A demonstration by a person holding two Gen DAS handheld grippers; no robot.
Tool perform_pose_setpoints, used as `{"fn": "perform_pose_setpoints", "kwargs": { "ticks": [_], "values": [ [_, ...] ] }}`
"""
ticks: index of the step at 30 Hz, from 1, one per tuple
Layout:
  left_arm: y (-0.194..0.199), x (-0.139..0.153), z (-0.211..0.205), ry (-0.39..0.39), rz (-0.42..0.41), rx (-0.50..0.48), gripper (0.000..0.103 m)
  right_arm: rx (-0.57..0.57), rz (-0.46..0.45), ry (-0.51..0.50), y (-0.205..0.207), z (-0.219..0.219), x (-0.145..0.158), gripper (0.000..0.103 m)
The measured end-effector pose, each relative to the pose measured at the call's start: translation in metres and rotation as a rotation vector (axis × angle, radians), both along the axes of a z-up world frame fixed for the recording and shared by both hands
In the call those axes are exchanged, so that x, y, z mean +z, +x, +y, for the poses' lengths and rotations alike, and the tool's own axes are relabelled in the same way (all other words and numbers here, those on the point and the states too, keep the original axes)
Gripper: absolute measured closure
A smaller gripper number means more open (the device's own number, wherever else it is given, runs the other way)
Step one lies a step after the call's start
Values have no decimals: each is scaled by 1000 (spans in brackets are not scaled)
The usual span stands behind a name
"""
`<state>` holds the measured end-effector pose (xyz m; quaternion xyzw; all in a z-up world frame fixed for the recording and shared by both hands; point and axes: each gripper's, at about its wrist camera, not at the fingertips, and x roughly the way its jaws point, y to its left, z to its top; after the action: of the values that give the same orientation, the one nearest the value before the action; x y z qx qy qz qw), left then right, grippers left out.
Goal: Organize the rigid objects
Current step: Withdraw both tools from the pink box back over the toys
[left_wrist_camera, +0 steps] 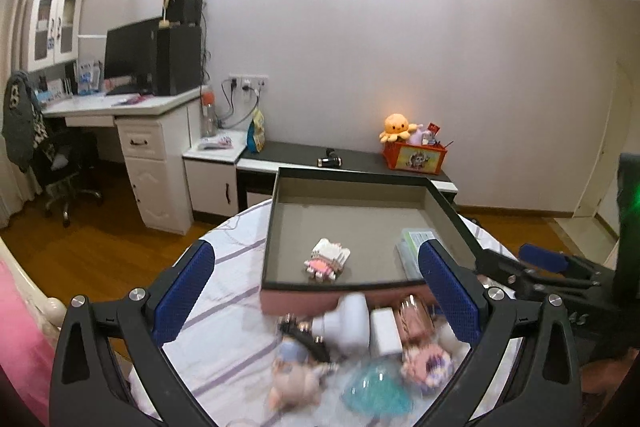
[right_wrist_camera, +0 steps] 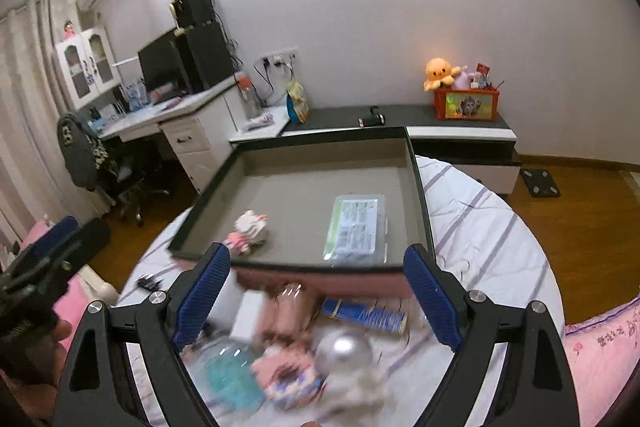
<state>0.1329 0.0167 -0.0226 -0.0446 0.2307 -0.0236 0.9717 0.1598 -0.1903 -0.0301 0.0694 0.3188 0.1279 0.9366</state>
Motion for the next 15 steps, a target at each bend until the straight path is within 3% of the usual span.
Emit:
{"fn": "perform_pose_setpoints", "kwargs": {
  "ticks": [5,15],
  "values": [
    [-42,-8,0,46,-39,27,0,-3,-63,-12,-48,4,9,13],
    [-97,-16,10,19,-69,45,0,-75,-136,-61,-103,4,12,13]
  ]
}}
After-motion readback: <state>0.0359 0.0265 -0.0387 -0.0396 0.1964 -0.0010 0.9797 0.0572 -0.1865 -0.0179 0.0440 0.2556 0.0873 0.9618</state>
